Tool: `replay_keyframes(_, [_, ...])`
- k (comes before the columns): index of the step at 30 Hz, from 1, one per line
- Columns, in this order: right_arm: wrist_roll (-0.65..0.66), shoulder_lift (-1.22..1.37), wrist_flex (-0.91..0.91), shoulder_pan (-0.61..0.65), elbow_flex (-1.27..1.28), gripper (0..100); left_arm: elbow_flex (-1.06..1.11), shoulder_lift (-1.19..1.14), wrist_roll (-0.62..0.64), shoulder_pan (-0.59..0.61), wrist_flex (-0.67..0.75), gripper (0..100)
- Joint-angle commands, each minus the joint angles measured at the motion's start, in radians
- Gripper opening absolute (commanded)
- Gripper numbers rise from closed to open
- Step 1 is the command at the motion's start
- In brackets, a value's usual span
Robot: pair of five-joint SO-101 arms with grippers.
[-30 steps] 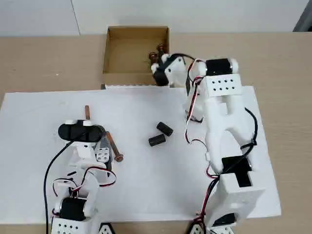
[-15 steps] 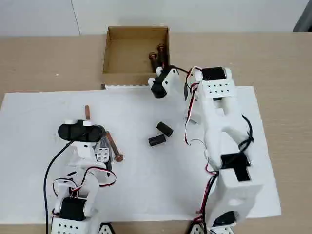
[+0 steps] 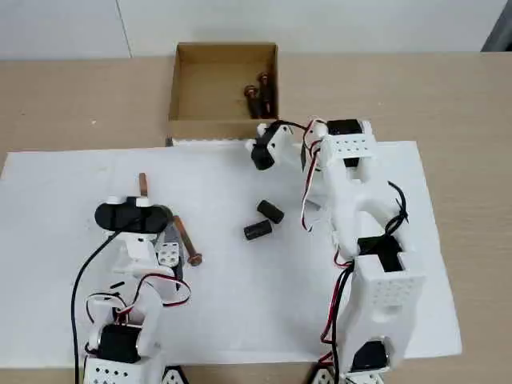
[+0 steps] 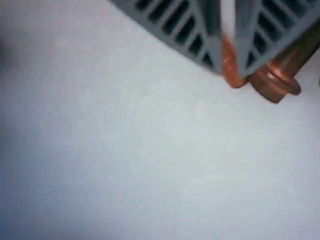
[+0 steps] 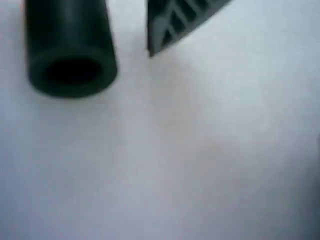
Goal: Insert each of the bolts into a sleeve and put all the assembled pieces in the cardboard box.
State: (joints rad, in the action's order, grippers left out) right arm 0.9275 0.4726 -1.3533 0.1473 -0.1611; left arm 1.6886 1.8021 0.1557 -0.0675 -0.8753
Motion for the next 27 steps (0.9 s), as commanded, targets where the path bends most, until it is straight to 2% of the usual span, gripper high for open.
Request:
replay_keyframes(1, [0.009,0.022,0.019,-0.031,-0.002,14.6,-0.005,0.011,-0.003,0.002,-0.002,1])
replay_keyframes(4, [0.003,0.030,0.016,-0.030,-0.002,1.7,-0.005,0.011,-0.003,0.002,-0.002,1])
replay_keyframes(5, [0.003,0.030,0.019,-0.030,-0.002,0.2,-0.005,0.011,-0.003,0.002,-0.002,1])
replay_keyframes(11, [-0.011,0.008,0.015,-0.022,-0.003,0.7,-0.005,0.011,-0.003,0.002,-0.002,1])
replay_keyframes(19, [-0.157,-0.202,0.004,0.041,-0.002,0.2,-0.005,0.011,-0.003,0.002,-0.002,1])
replay_keyframes(23, [-0.224,-0.282,-0.088,0.096,-0.002,0.2,-0.005,0.011,-0.003,0.000,0.000,1])
replay_keyframes(27, [-0.350,-0.377,-0.162,0.108,-0.003,0.2,-0.007,0.011,-0.003,0.000,0.000,1])
